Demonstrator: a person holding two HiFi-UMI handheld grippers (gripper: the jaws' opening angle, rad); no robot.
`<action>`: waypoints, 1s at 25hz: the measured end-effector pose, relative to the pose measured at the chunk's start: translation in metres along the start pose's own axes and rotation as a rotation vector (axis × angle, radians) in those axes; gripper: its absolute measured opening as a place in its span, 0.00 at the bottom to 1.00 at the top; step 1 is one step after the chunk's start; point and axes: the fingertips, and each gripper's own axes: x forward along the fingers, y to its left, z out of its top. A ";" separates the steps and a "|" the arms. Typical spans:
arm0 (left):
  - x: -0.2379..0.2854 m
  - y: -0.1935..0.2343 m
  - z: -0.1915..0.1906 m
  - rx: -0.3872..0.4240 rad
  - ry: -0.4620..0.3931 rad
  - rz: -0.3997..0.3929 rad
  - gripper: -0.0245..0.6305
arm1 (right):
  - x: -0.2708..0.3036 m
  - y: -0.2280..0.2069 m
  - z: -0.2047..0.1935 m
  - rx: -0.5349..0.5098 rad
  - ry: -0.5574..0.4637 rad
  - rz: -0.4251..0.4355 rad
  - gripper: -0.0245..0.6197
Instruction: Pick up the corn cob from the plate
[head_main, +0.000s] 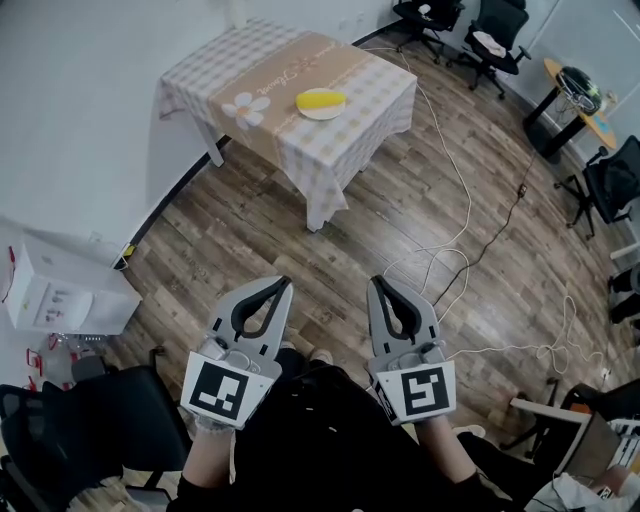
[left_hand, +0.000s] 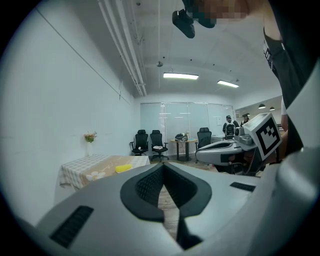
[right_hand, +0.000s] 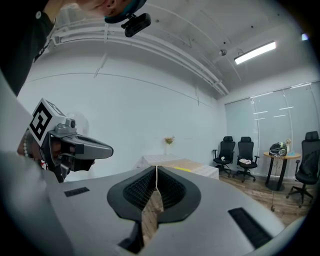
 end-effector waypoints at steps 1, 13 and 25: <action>0.001 -0.003 0.000 -0.002 -0.003 0.003 0.06 | -0.003 -0.001 -0.001 -0.006 0.004 0.003 0.11; 0.014 -0.018 0.002 0.004 -0.023 0.014 0.06 | -0.017 -0.023 -0.009 -0.007 -0.008 -0.015 0.11; 0.063 0.011 0.009 0.019 -0.029 -0.031 0.06 | 0.020 -0.050 -0.007 -0.016 0.011 -0.056 0.11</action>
